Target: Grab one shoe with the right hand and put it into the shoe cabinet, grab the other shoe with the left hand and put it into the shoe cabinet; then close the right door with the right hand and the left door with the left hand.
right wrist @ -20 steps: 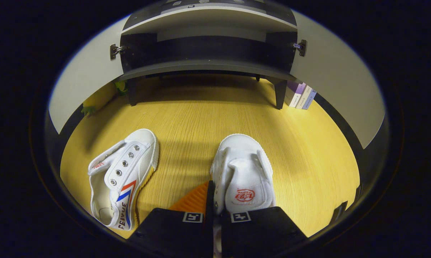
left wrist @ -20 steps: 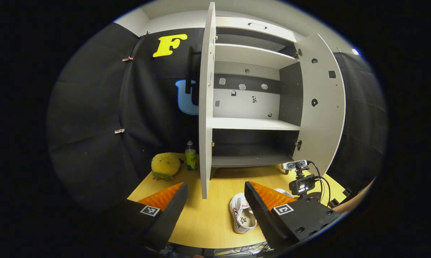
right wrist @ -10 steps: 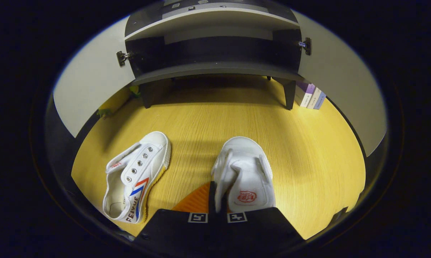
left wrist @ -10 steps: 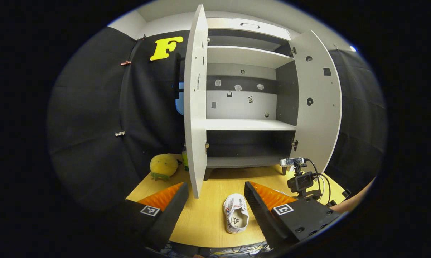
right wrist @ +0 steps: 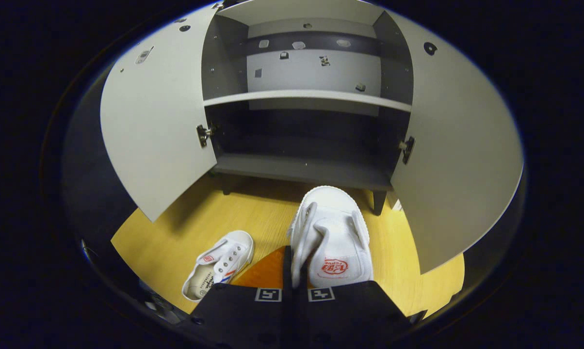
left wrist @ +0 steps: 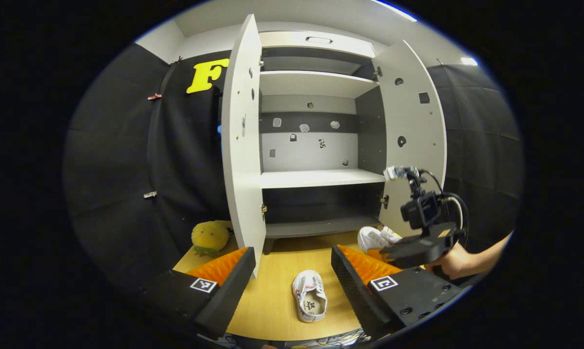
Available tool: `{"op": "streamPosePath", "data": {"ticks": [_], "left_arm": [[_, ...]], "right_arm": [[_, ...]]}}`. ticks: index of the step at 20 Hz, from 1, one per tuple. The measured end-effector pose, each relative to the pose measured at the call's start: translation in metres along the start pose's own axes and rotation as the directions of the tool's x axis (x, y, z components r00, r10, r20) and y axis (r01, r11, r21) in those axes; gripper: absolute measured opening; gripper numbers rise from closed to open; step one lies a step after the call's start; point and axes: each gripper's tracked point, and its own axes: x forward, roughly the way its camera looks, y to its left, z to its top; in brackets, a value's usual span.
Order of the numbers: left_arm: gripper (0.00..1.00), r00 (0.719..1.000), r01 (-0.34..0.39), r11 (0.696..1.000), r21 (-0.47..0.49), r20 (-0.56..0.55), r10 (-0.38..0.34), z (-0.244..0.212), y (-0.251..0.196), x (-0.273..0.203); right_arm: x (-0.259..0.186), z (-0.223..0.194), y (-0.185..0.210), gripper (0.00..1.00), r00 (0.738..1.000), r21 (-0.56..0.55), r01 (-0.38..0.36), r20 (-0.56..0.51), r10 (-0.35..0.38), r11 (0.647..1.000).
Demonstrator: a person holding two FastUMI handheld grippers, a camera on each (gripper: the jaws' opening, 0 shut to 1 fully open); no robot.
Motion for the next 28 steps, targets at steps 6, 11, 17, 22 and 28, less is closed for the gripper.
{"op": "streamPosePath", "data": {"ticks": [6,11,17,22,28], "left_arm": [[0.98,0.998,0.057,0.998,0.000,0.029,-0.057,0.006,-0.004,0.003],[0.98,0.994,0.101,0.995,0.012,0.048,-0.102,0.011,-0.001,0.001],[0.98,0.996,0.047,0.999,-0.007,0.070,-0.047,0.015,0.022,-0.002],[0.99,0.997,-0.033,0.999,-0.038,0.071,0.035,0.017,0.040,-0.002],[0.99,0.981,-0.179,0.984,-0.002,0.082,0.178,0.027,0.065,-0.002]], "right_arm": [[-0.034,0.092,0.005,0.05,0.992,0.020,0.004,0.124,-0.006,1.000],[-0.040,0.175,0.000,0.05,0.972,0.017,0.025,0.233,-0.028,1.000],[-0.021,0.273,-0.008,0.05,0.939,-0.036,0.059,0.340,-0.044,0.998],[0.025,0.329,-0.012,0.05,0.935,-0.038,0.026,0.354,-0.011,0.999],[0.117,0.367,-0.038,0.05,0.957,-0.141,0.096,0.286,-0.052,0.985]]}}
